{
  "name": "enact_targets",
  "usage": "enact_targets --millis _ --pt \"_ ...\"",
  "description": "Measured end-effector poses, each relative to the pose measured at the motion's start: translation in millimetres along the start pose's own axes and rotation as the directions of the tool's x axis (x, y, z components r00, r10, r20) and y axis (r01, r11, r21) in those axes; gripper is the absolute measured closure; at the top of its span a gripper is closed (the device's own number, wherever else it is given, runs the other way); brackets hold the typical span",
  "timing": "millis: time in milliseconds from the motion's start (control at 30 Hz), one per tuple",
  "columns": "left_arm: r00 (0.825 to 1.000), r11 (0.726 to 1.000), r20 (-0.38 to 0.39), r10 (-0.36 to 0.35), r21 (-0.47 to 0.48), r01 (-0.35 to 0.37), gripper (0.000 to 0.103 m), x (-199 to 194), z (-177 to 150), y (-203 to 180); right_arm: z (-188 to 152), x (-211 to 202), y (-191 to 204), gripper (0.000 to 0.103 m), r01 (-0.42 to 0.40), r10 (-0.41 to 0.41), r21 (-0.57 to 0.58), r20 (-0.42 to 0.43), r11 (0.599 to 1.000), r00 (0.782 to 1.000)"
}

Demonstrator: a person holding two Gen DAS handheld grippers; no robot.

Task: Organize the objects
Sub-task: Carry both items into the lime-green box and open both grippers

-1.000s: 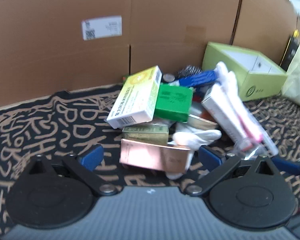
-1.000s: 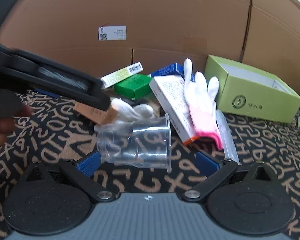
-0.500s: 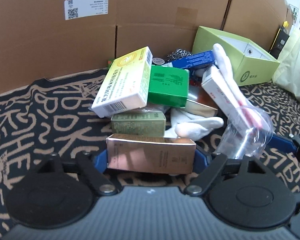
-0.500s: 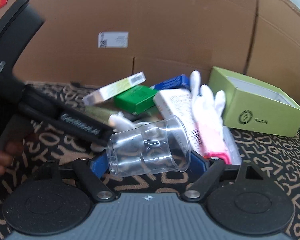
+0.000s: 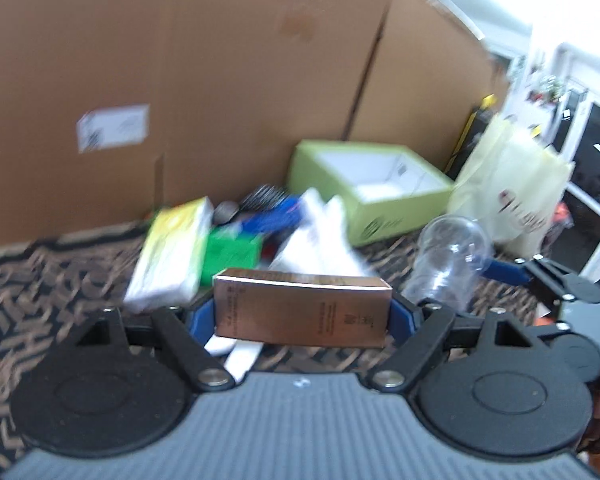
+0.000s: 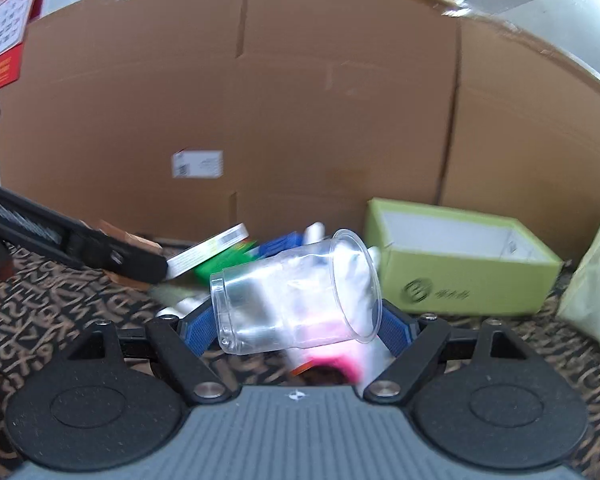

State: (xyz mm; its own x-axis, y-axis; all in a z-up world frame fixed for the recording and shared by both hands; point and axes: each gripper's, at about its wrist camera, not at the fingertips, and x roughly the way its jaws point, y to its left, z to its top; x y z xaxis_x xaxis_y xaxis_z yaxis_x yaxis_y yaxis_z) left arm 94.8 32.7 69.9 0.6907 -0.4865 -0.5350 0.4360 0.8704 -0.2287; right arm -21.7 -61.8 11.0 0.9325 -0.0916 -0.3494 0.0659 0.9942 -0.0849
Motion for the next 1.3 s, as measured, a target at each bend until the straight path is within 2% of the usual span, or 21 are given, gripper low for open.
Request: enact_targets --millis 133,267,467,600,767,800,833,933,1067,1300 --pt "0.998 0.998 0.029 -0.054 0.031 0.053 0.021 20.5 42.5 -26.7 20.5 10.1 -33.6 0.017 0.086 -0.086 -0.015 0.032 0.996 0.996" --pt "0.996 0.997 0.025 -0.083 0.007 0.082 0.021 63.1 82.5 -46.0 39.0 42.2 -78.1 0.017 0.157 -0.158 0.014 0.019 0.987 0.987" --pt "0.999 0.999 0.023 -0.029 0.018 0.029 0.020 146.1 127.0 -71.6 58.4 107.2 -139.2 0.017 0.217 -0.216 0.063 -0.021 0.974 0.976" --pt "1.000 1.000 -0.014 -0.011 -0.013 0.011 0.020 203.2 142.4 -74.2 59.8 156.5 -165.1 0.017 0.259 -0.254 0.053 -0.086 0.964 0.963" --pt "0.997 0.999 -0.071 0.007 -0.039 -0.010 0.019 256.3 138.7 -69.7 46.9 204.5 -178.4 0.017 0.246 -0.231 0.068 -0.181 0.967 0.956" --pt "0.997 0.999 -0.083 -0.005 -0.046 0.001 0.012 263.8 137.0 -68.2 43.9 211.1 -178.1 0.015 0.246 -0.231 0.062 -0.192 0.967 0.954" --pt "0.996 0.998 -0.091 -0.017 -0.059 0.012 0.000 269.1 134.5 -66.3 40.9 216.4 -177.4 0.010 0.243 -0.228 0.055 -0.201 0.969 0.953" --pt "0.997 0.997 -0.081 -0.007 -0.075 0.001 0.000 277.2 127.4 -62.1 31.7 226.9 -174.8 0.000 0.230 -0.216 0.031 -0.240 0.973 0.946" --pt "0.994 0.998 -0.107 0.018 -0.052 -0.024 0.000 284.6 118.3 -60.6 23.0 234.0 -171.4 0.000 0.193 -0.175 0.050 -0.252 0.980 0.952" --pt "0.994 0.998 -0.110 -0.017 -0.054 0.011 0.000 260.0 90.9 -55.5 18.2 220.1 -148.9 0.000 0.066 -0.045 0.064 -0.282 0.996 0.958"
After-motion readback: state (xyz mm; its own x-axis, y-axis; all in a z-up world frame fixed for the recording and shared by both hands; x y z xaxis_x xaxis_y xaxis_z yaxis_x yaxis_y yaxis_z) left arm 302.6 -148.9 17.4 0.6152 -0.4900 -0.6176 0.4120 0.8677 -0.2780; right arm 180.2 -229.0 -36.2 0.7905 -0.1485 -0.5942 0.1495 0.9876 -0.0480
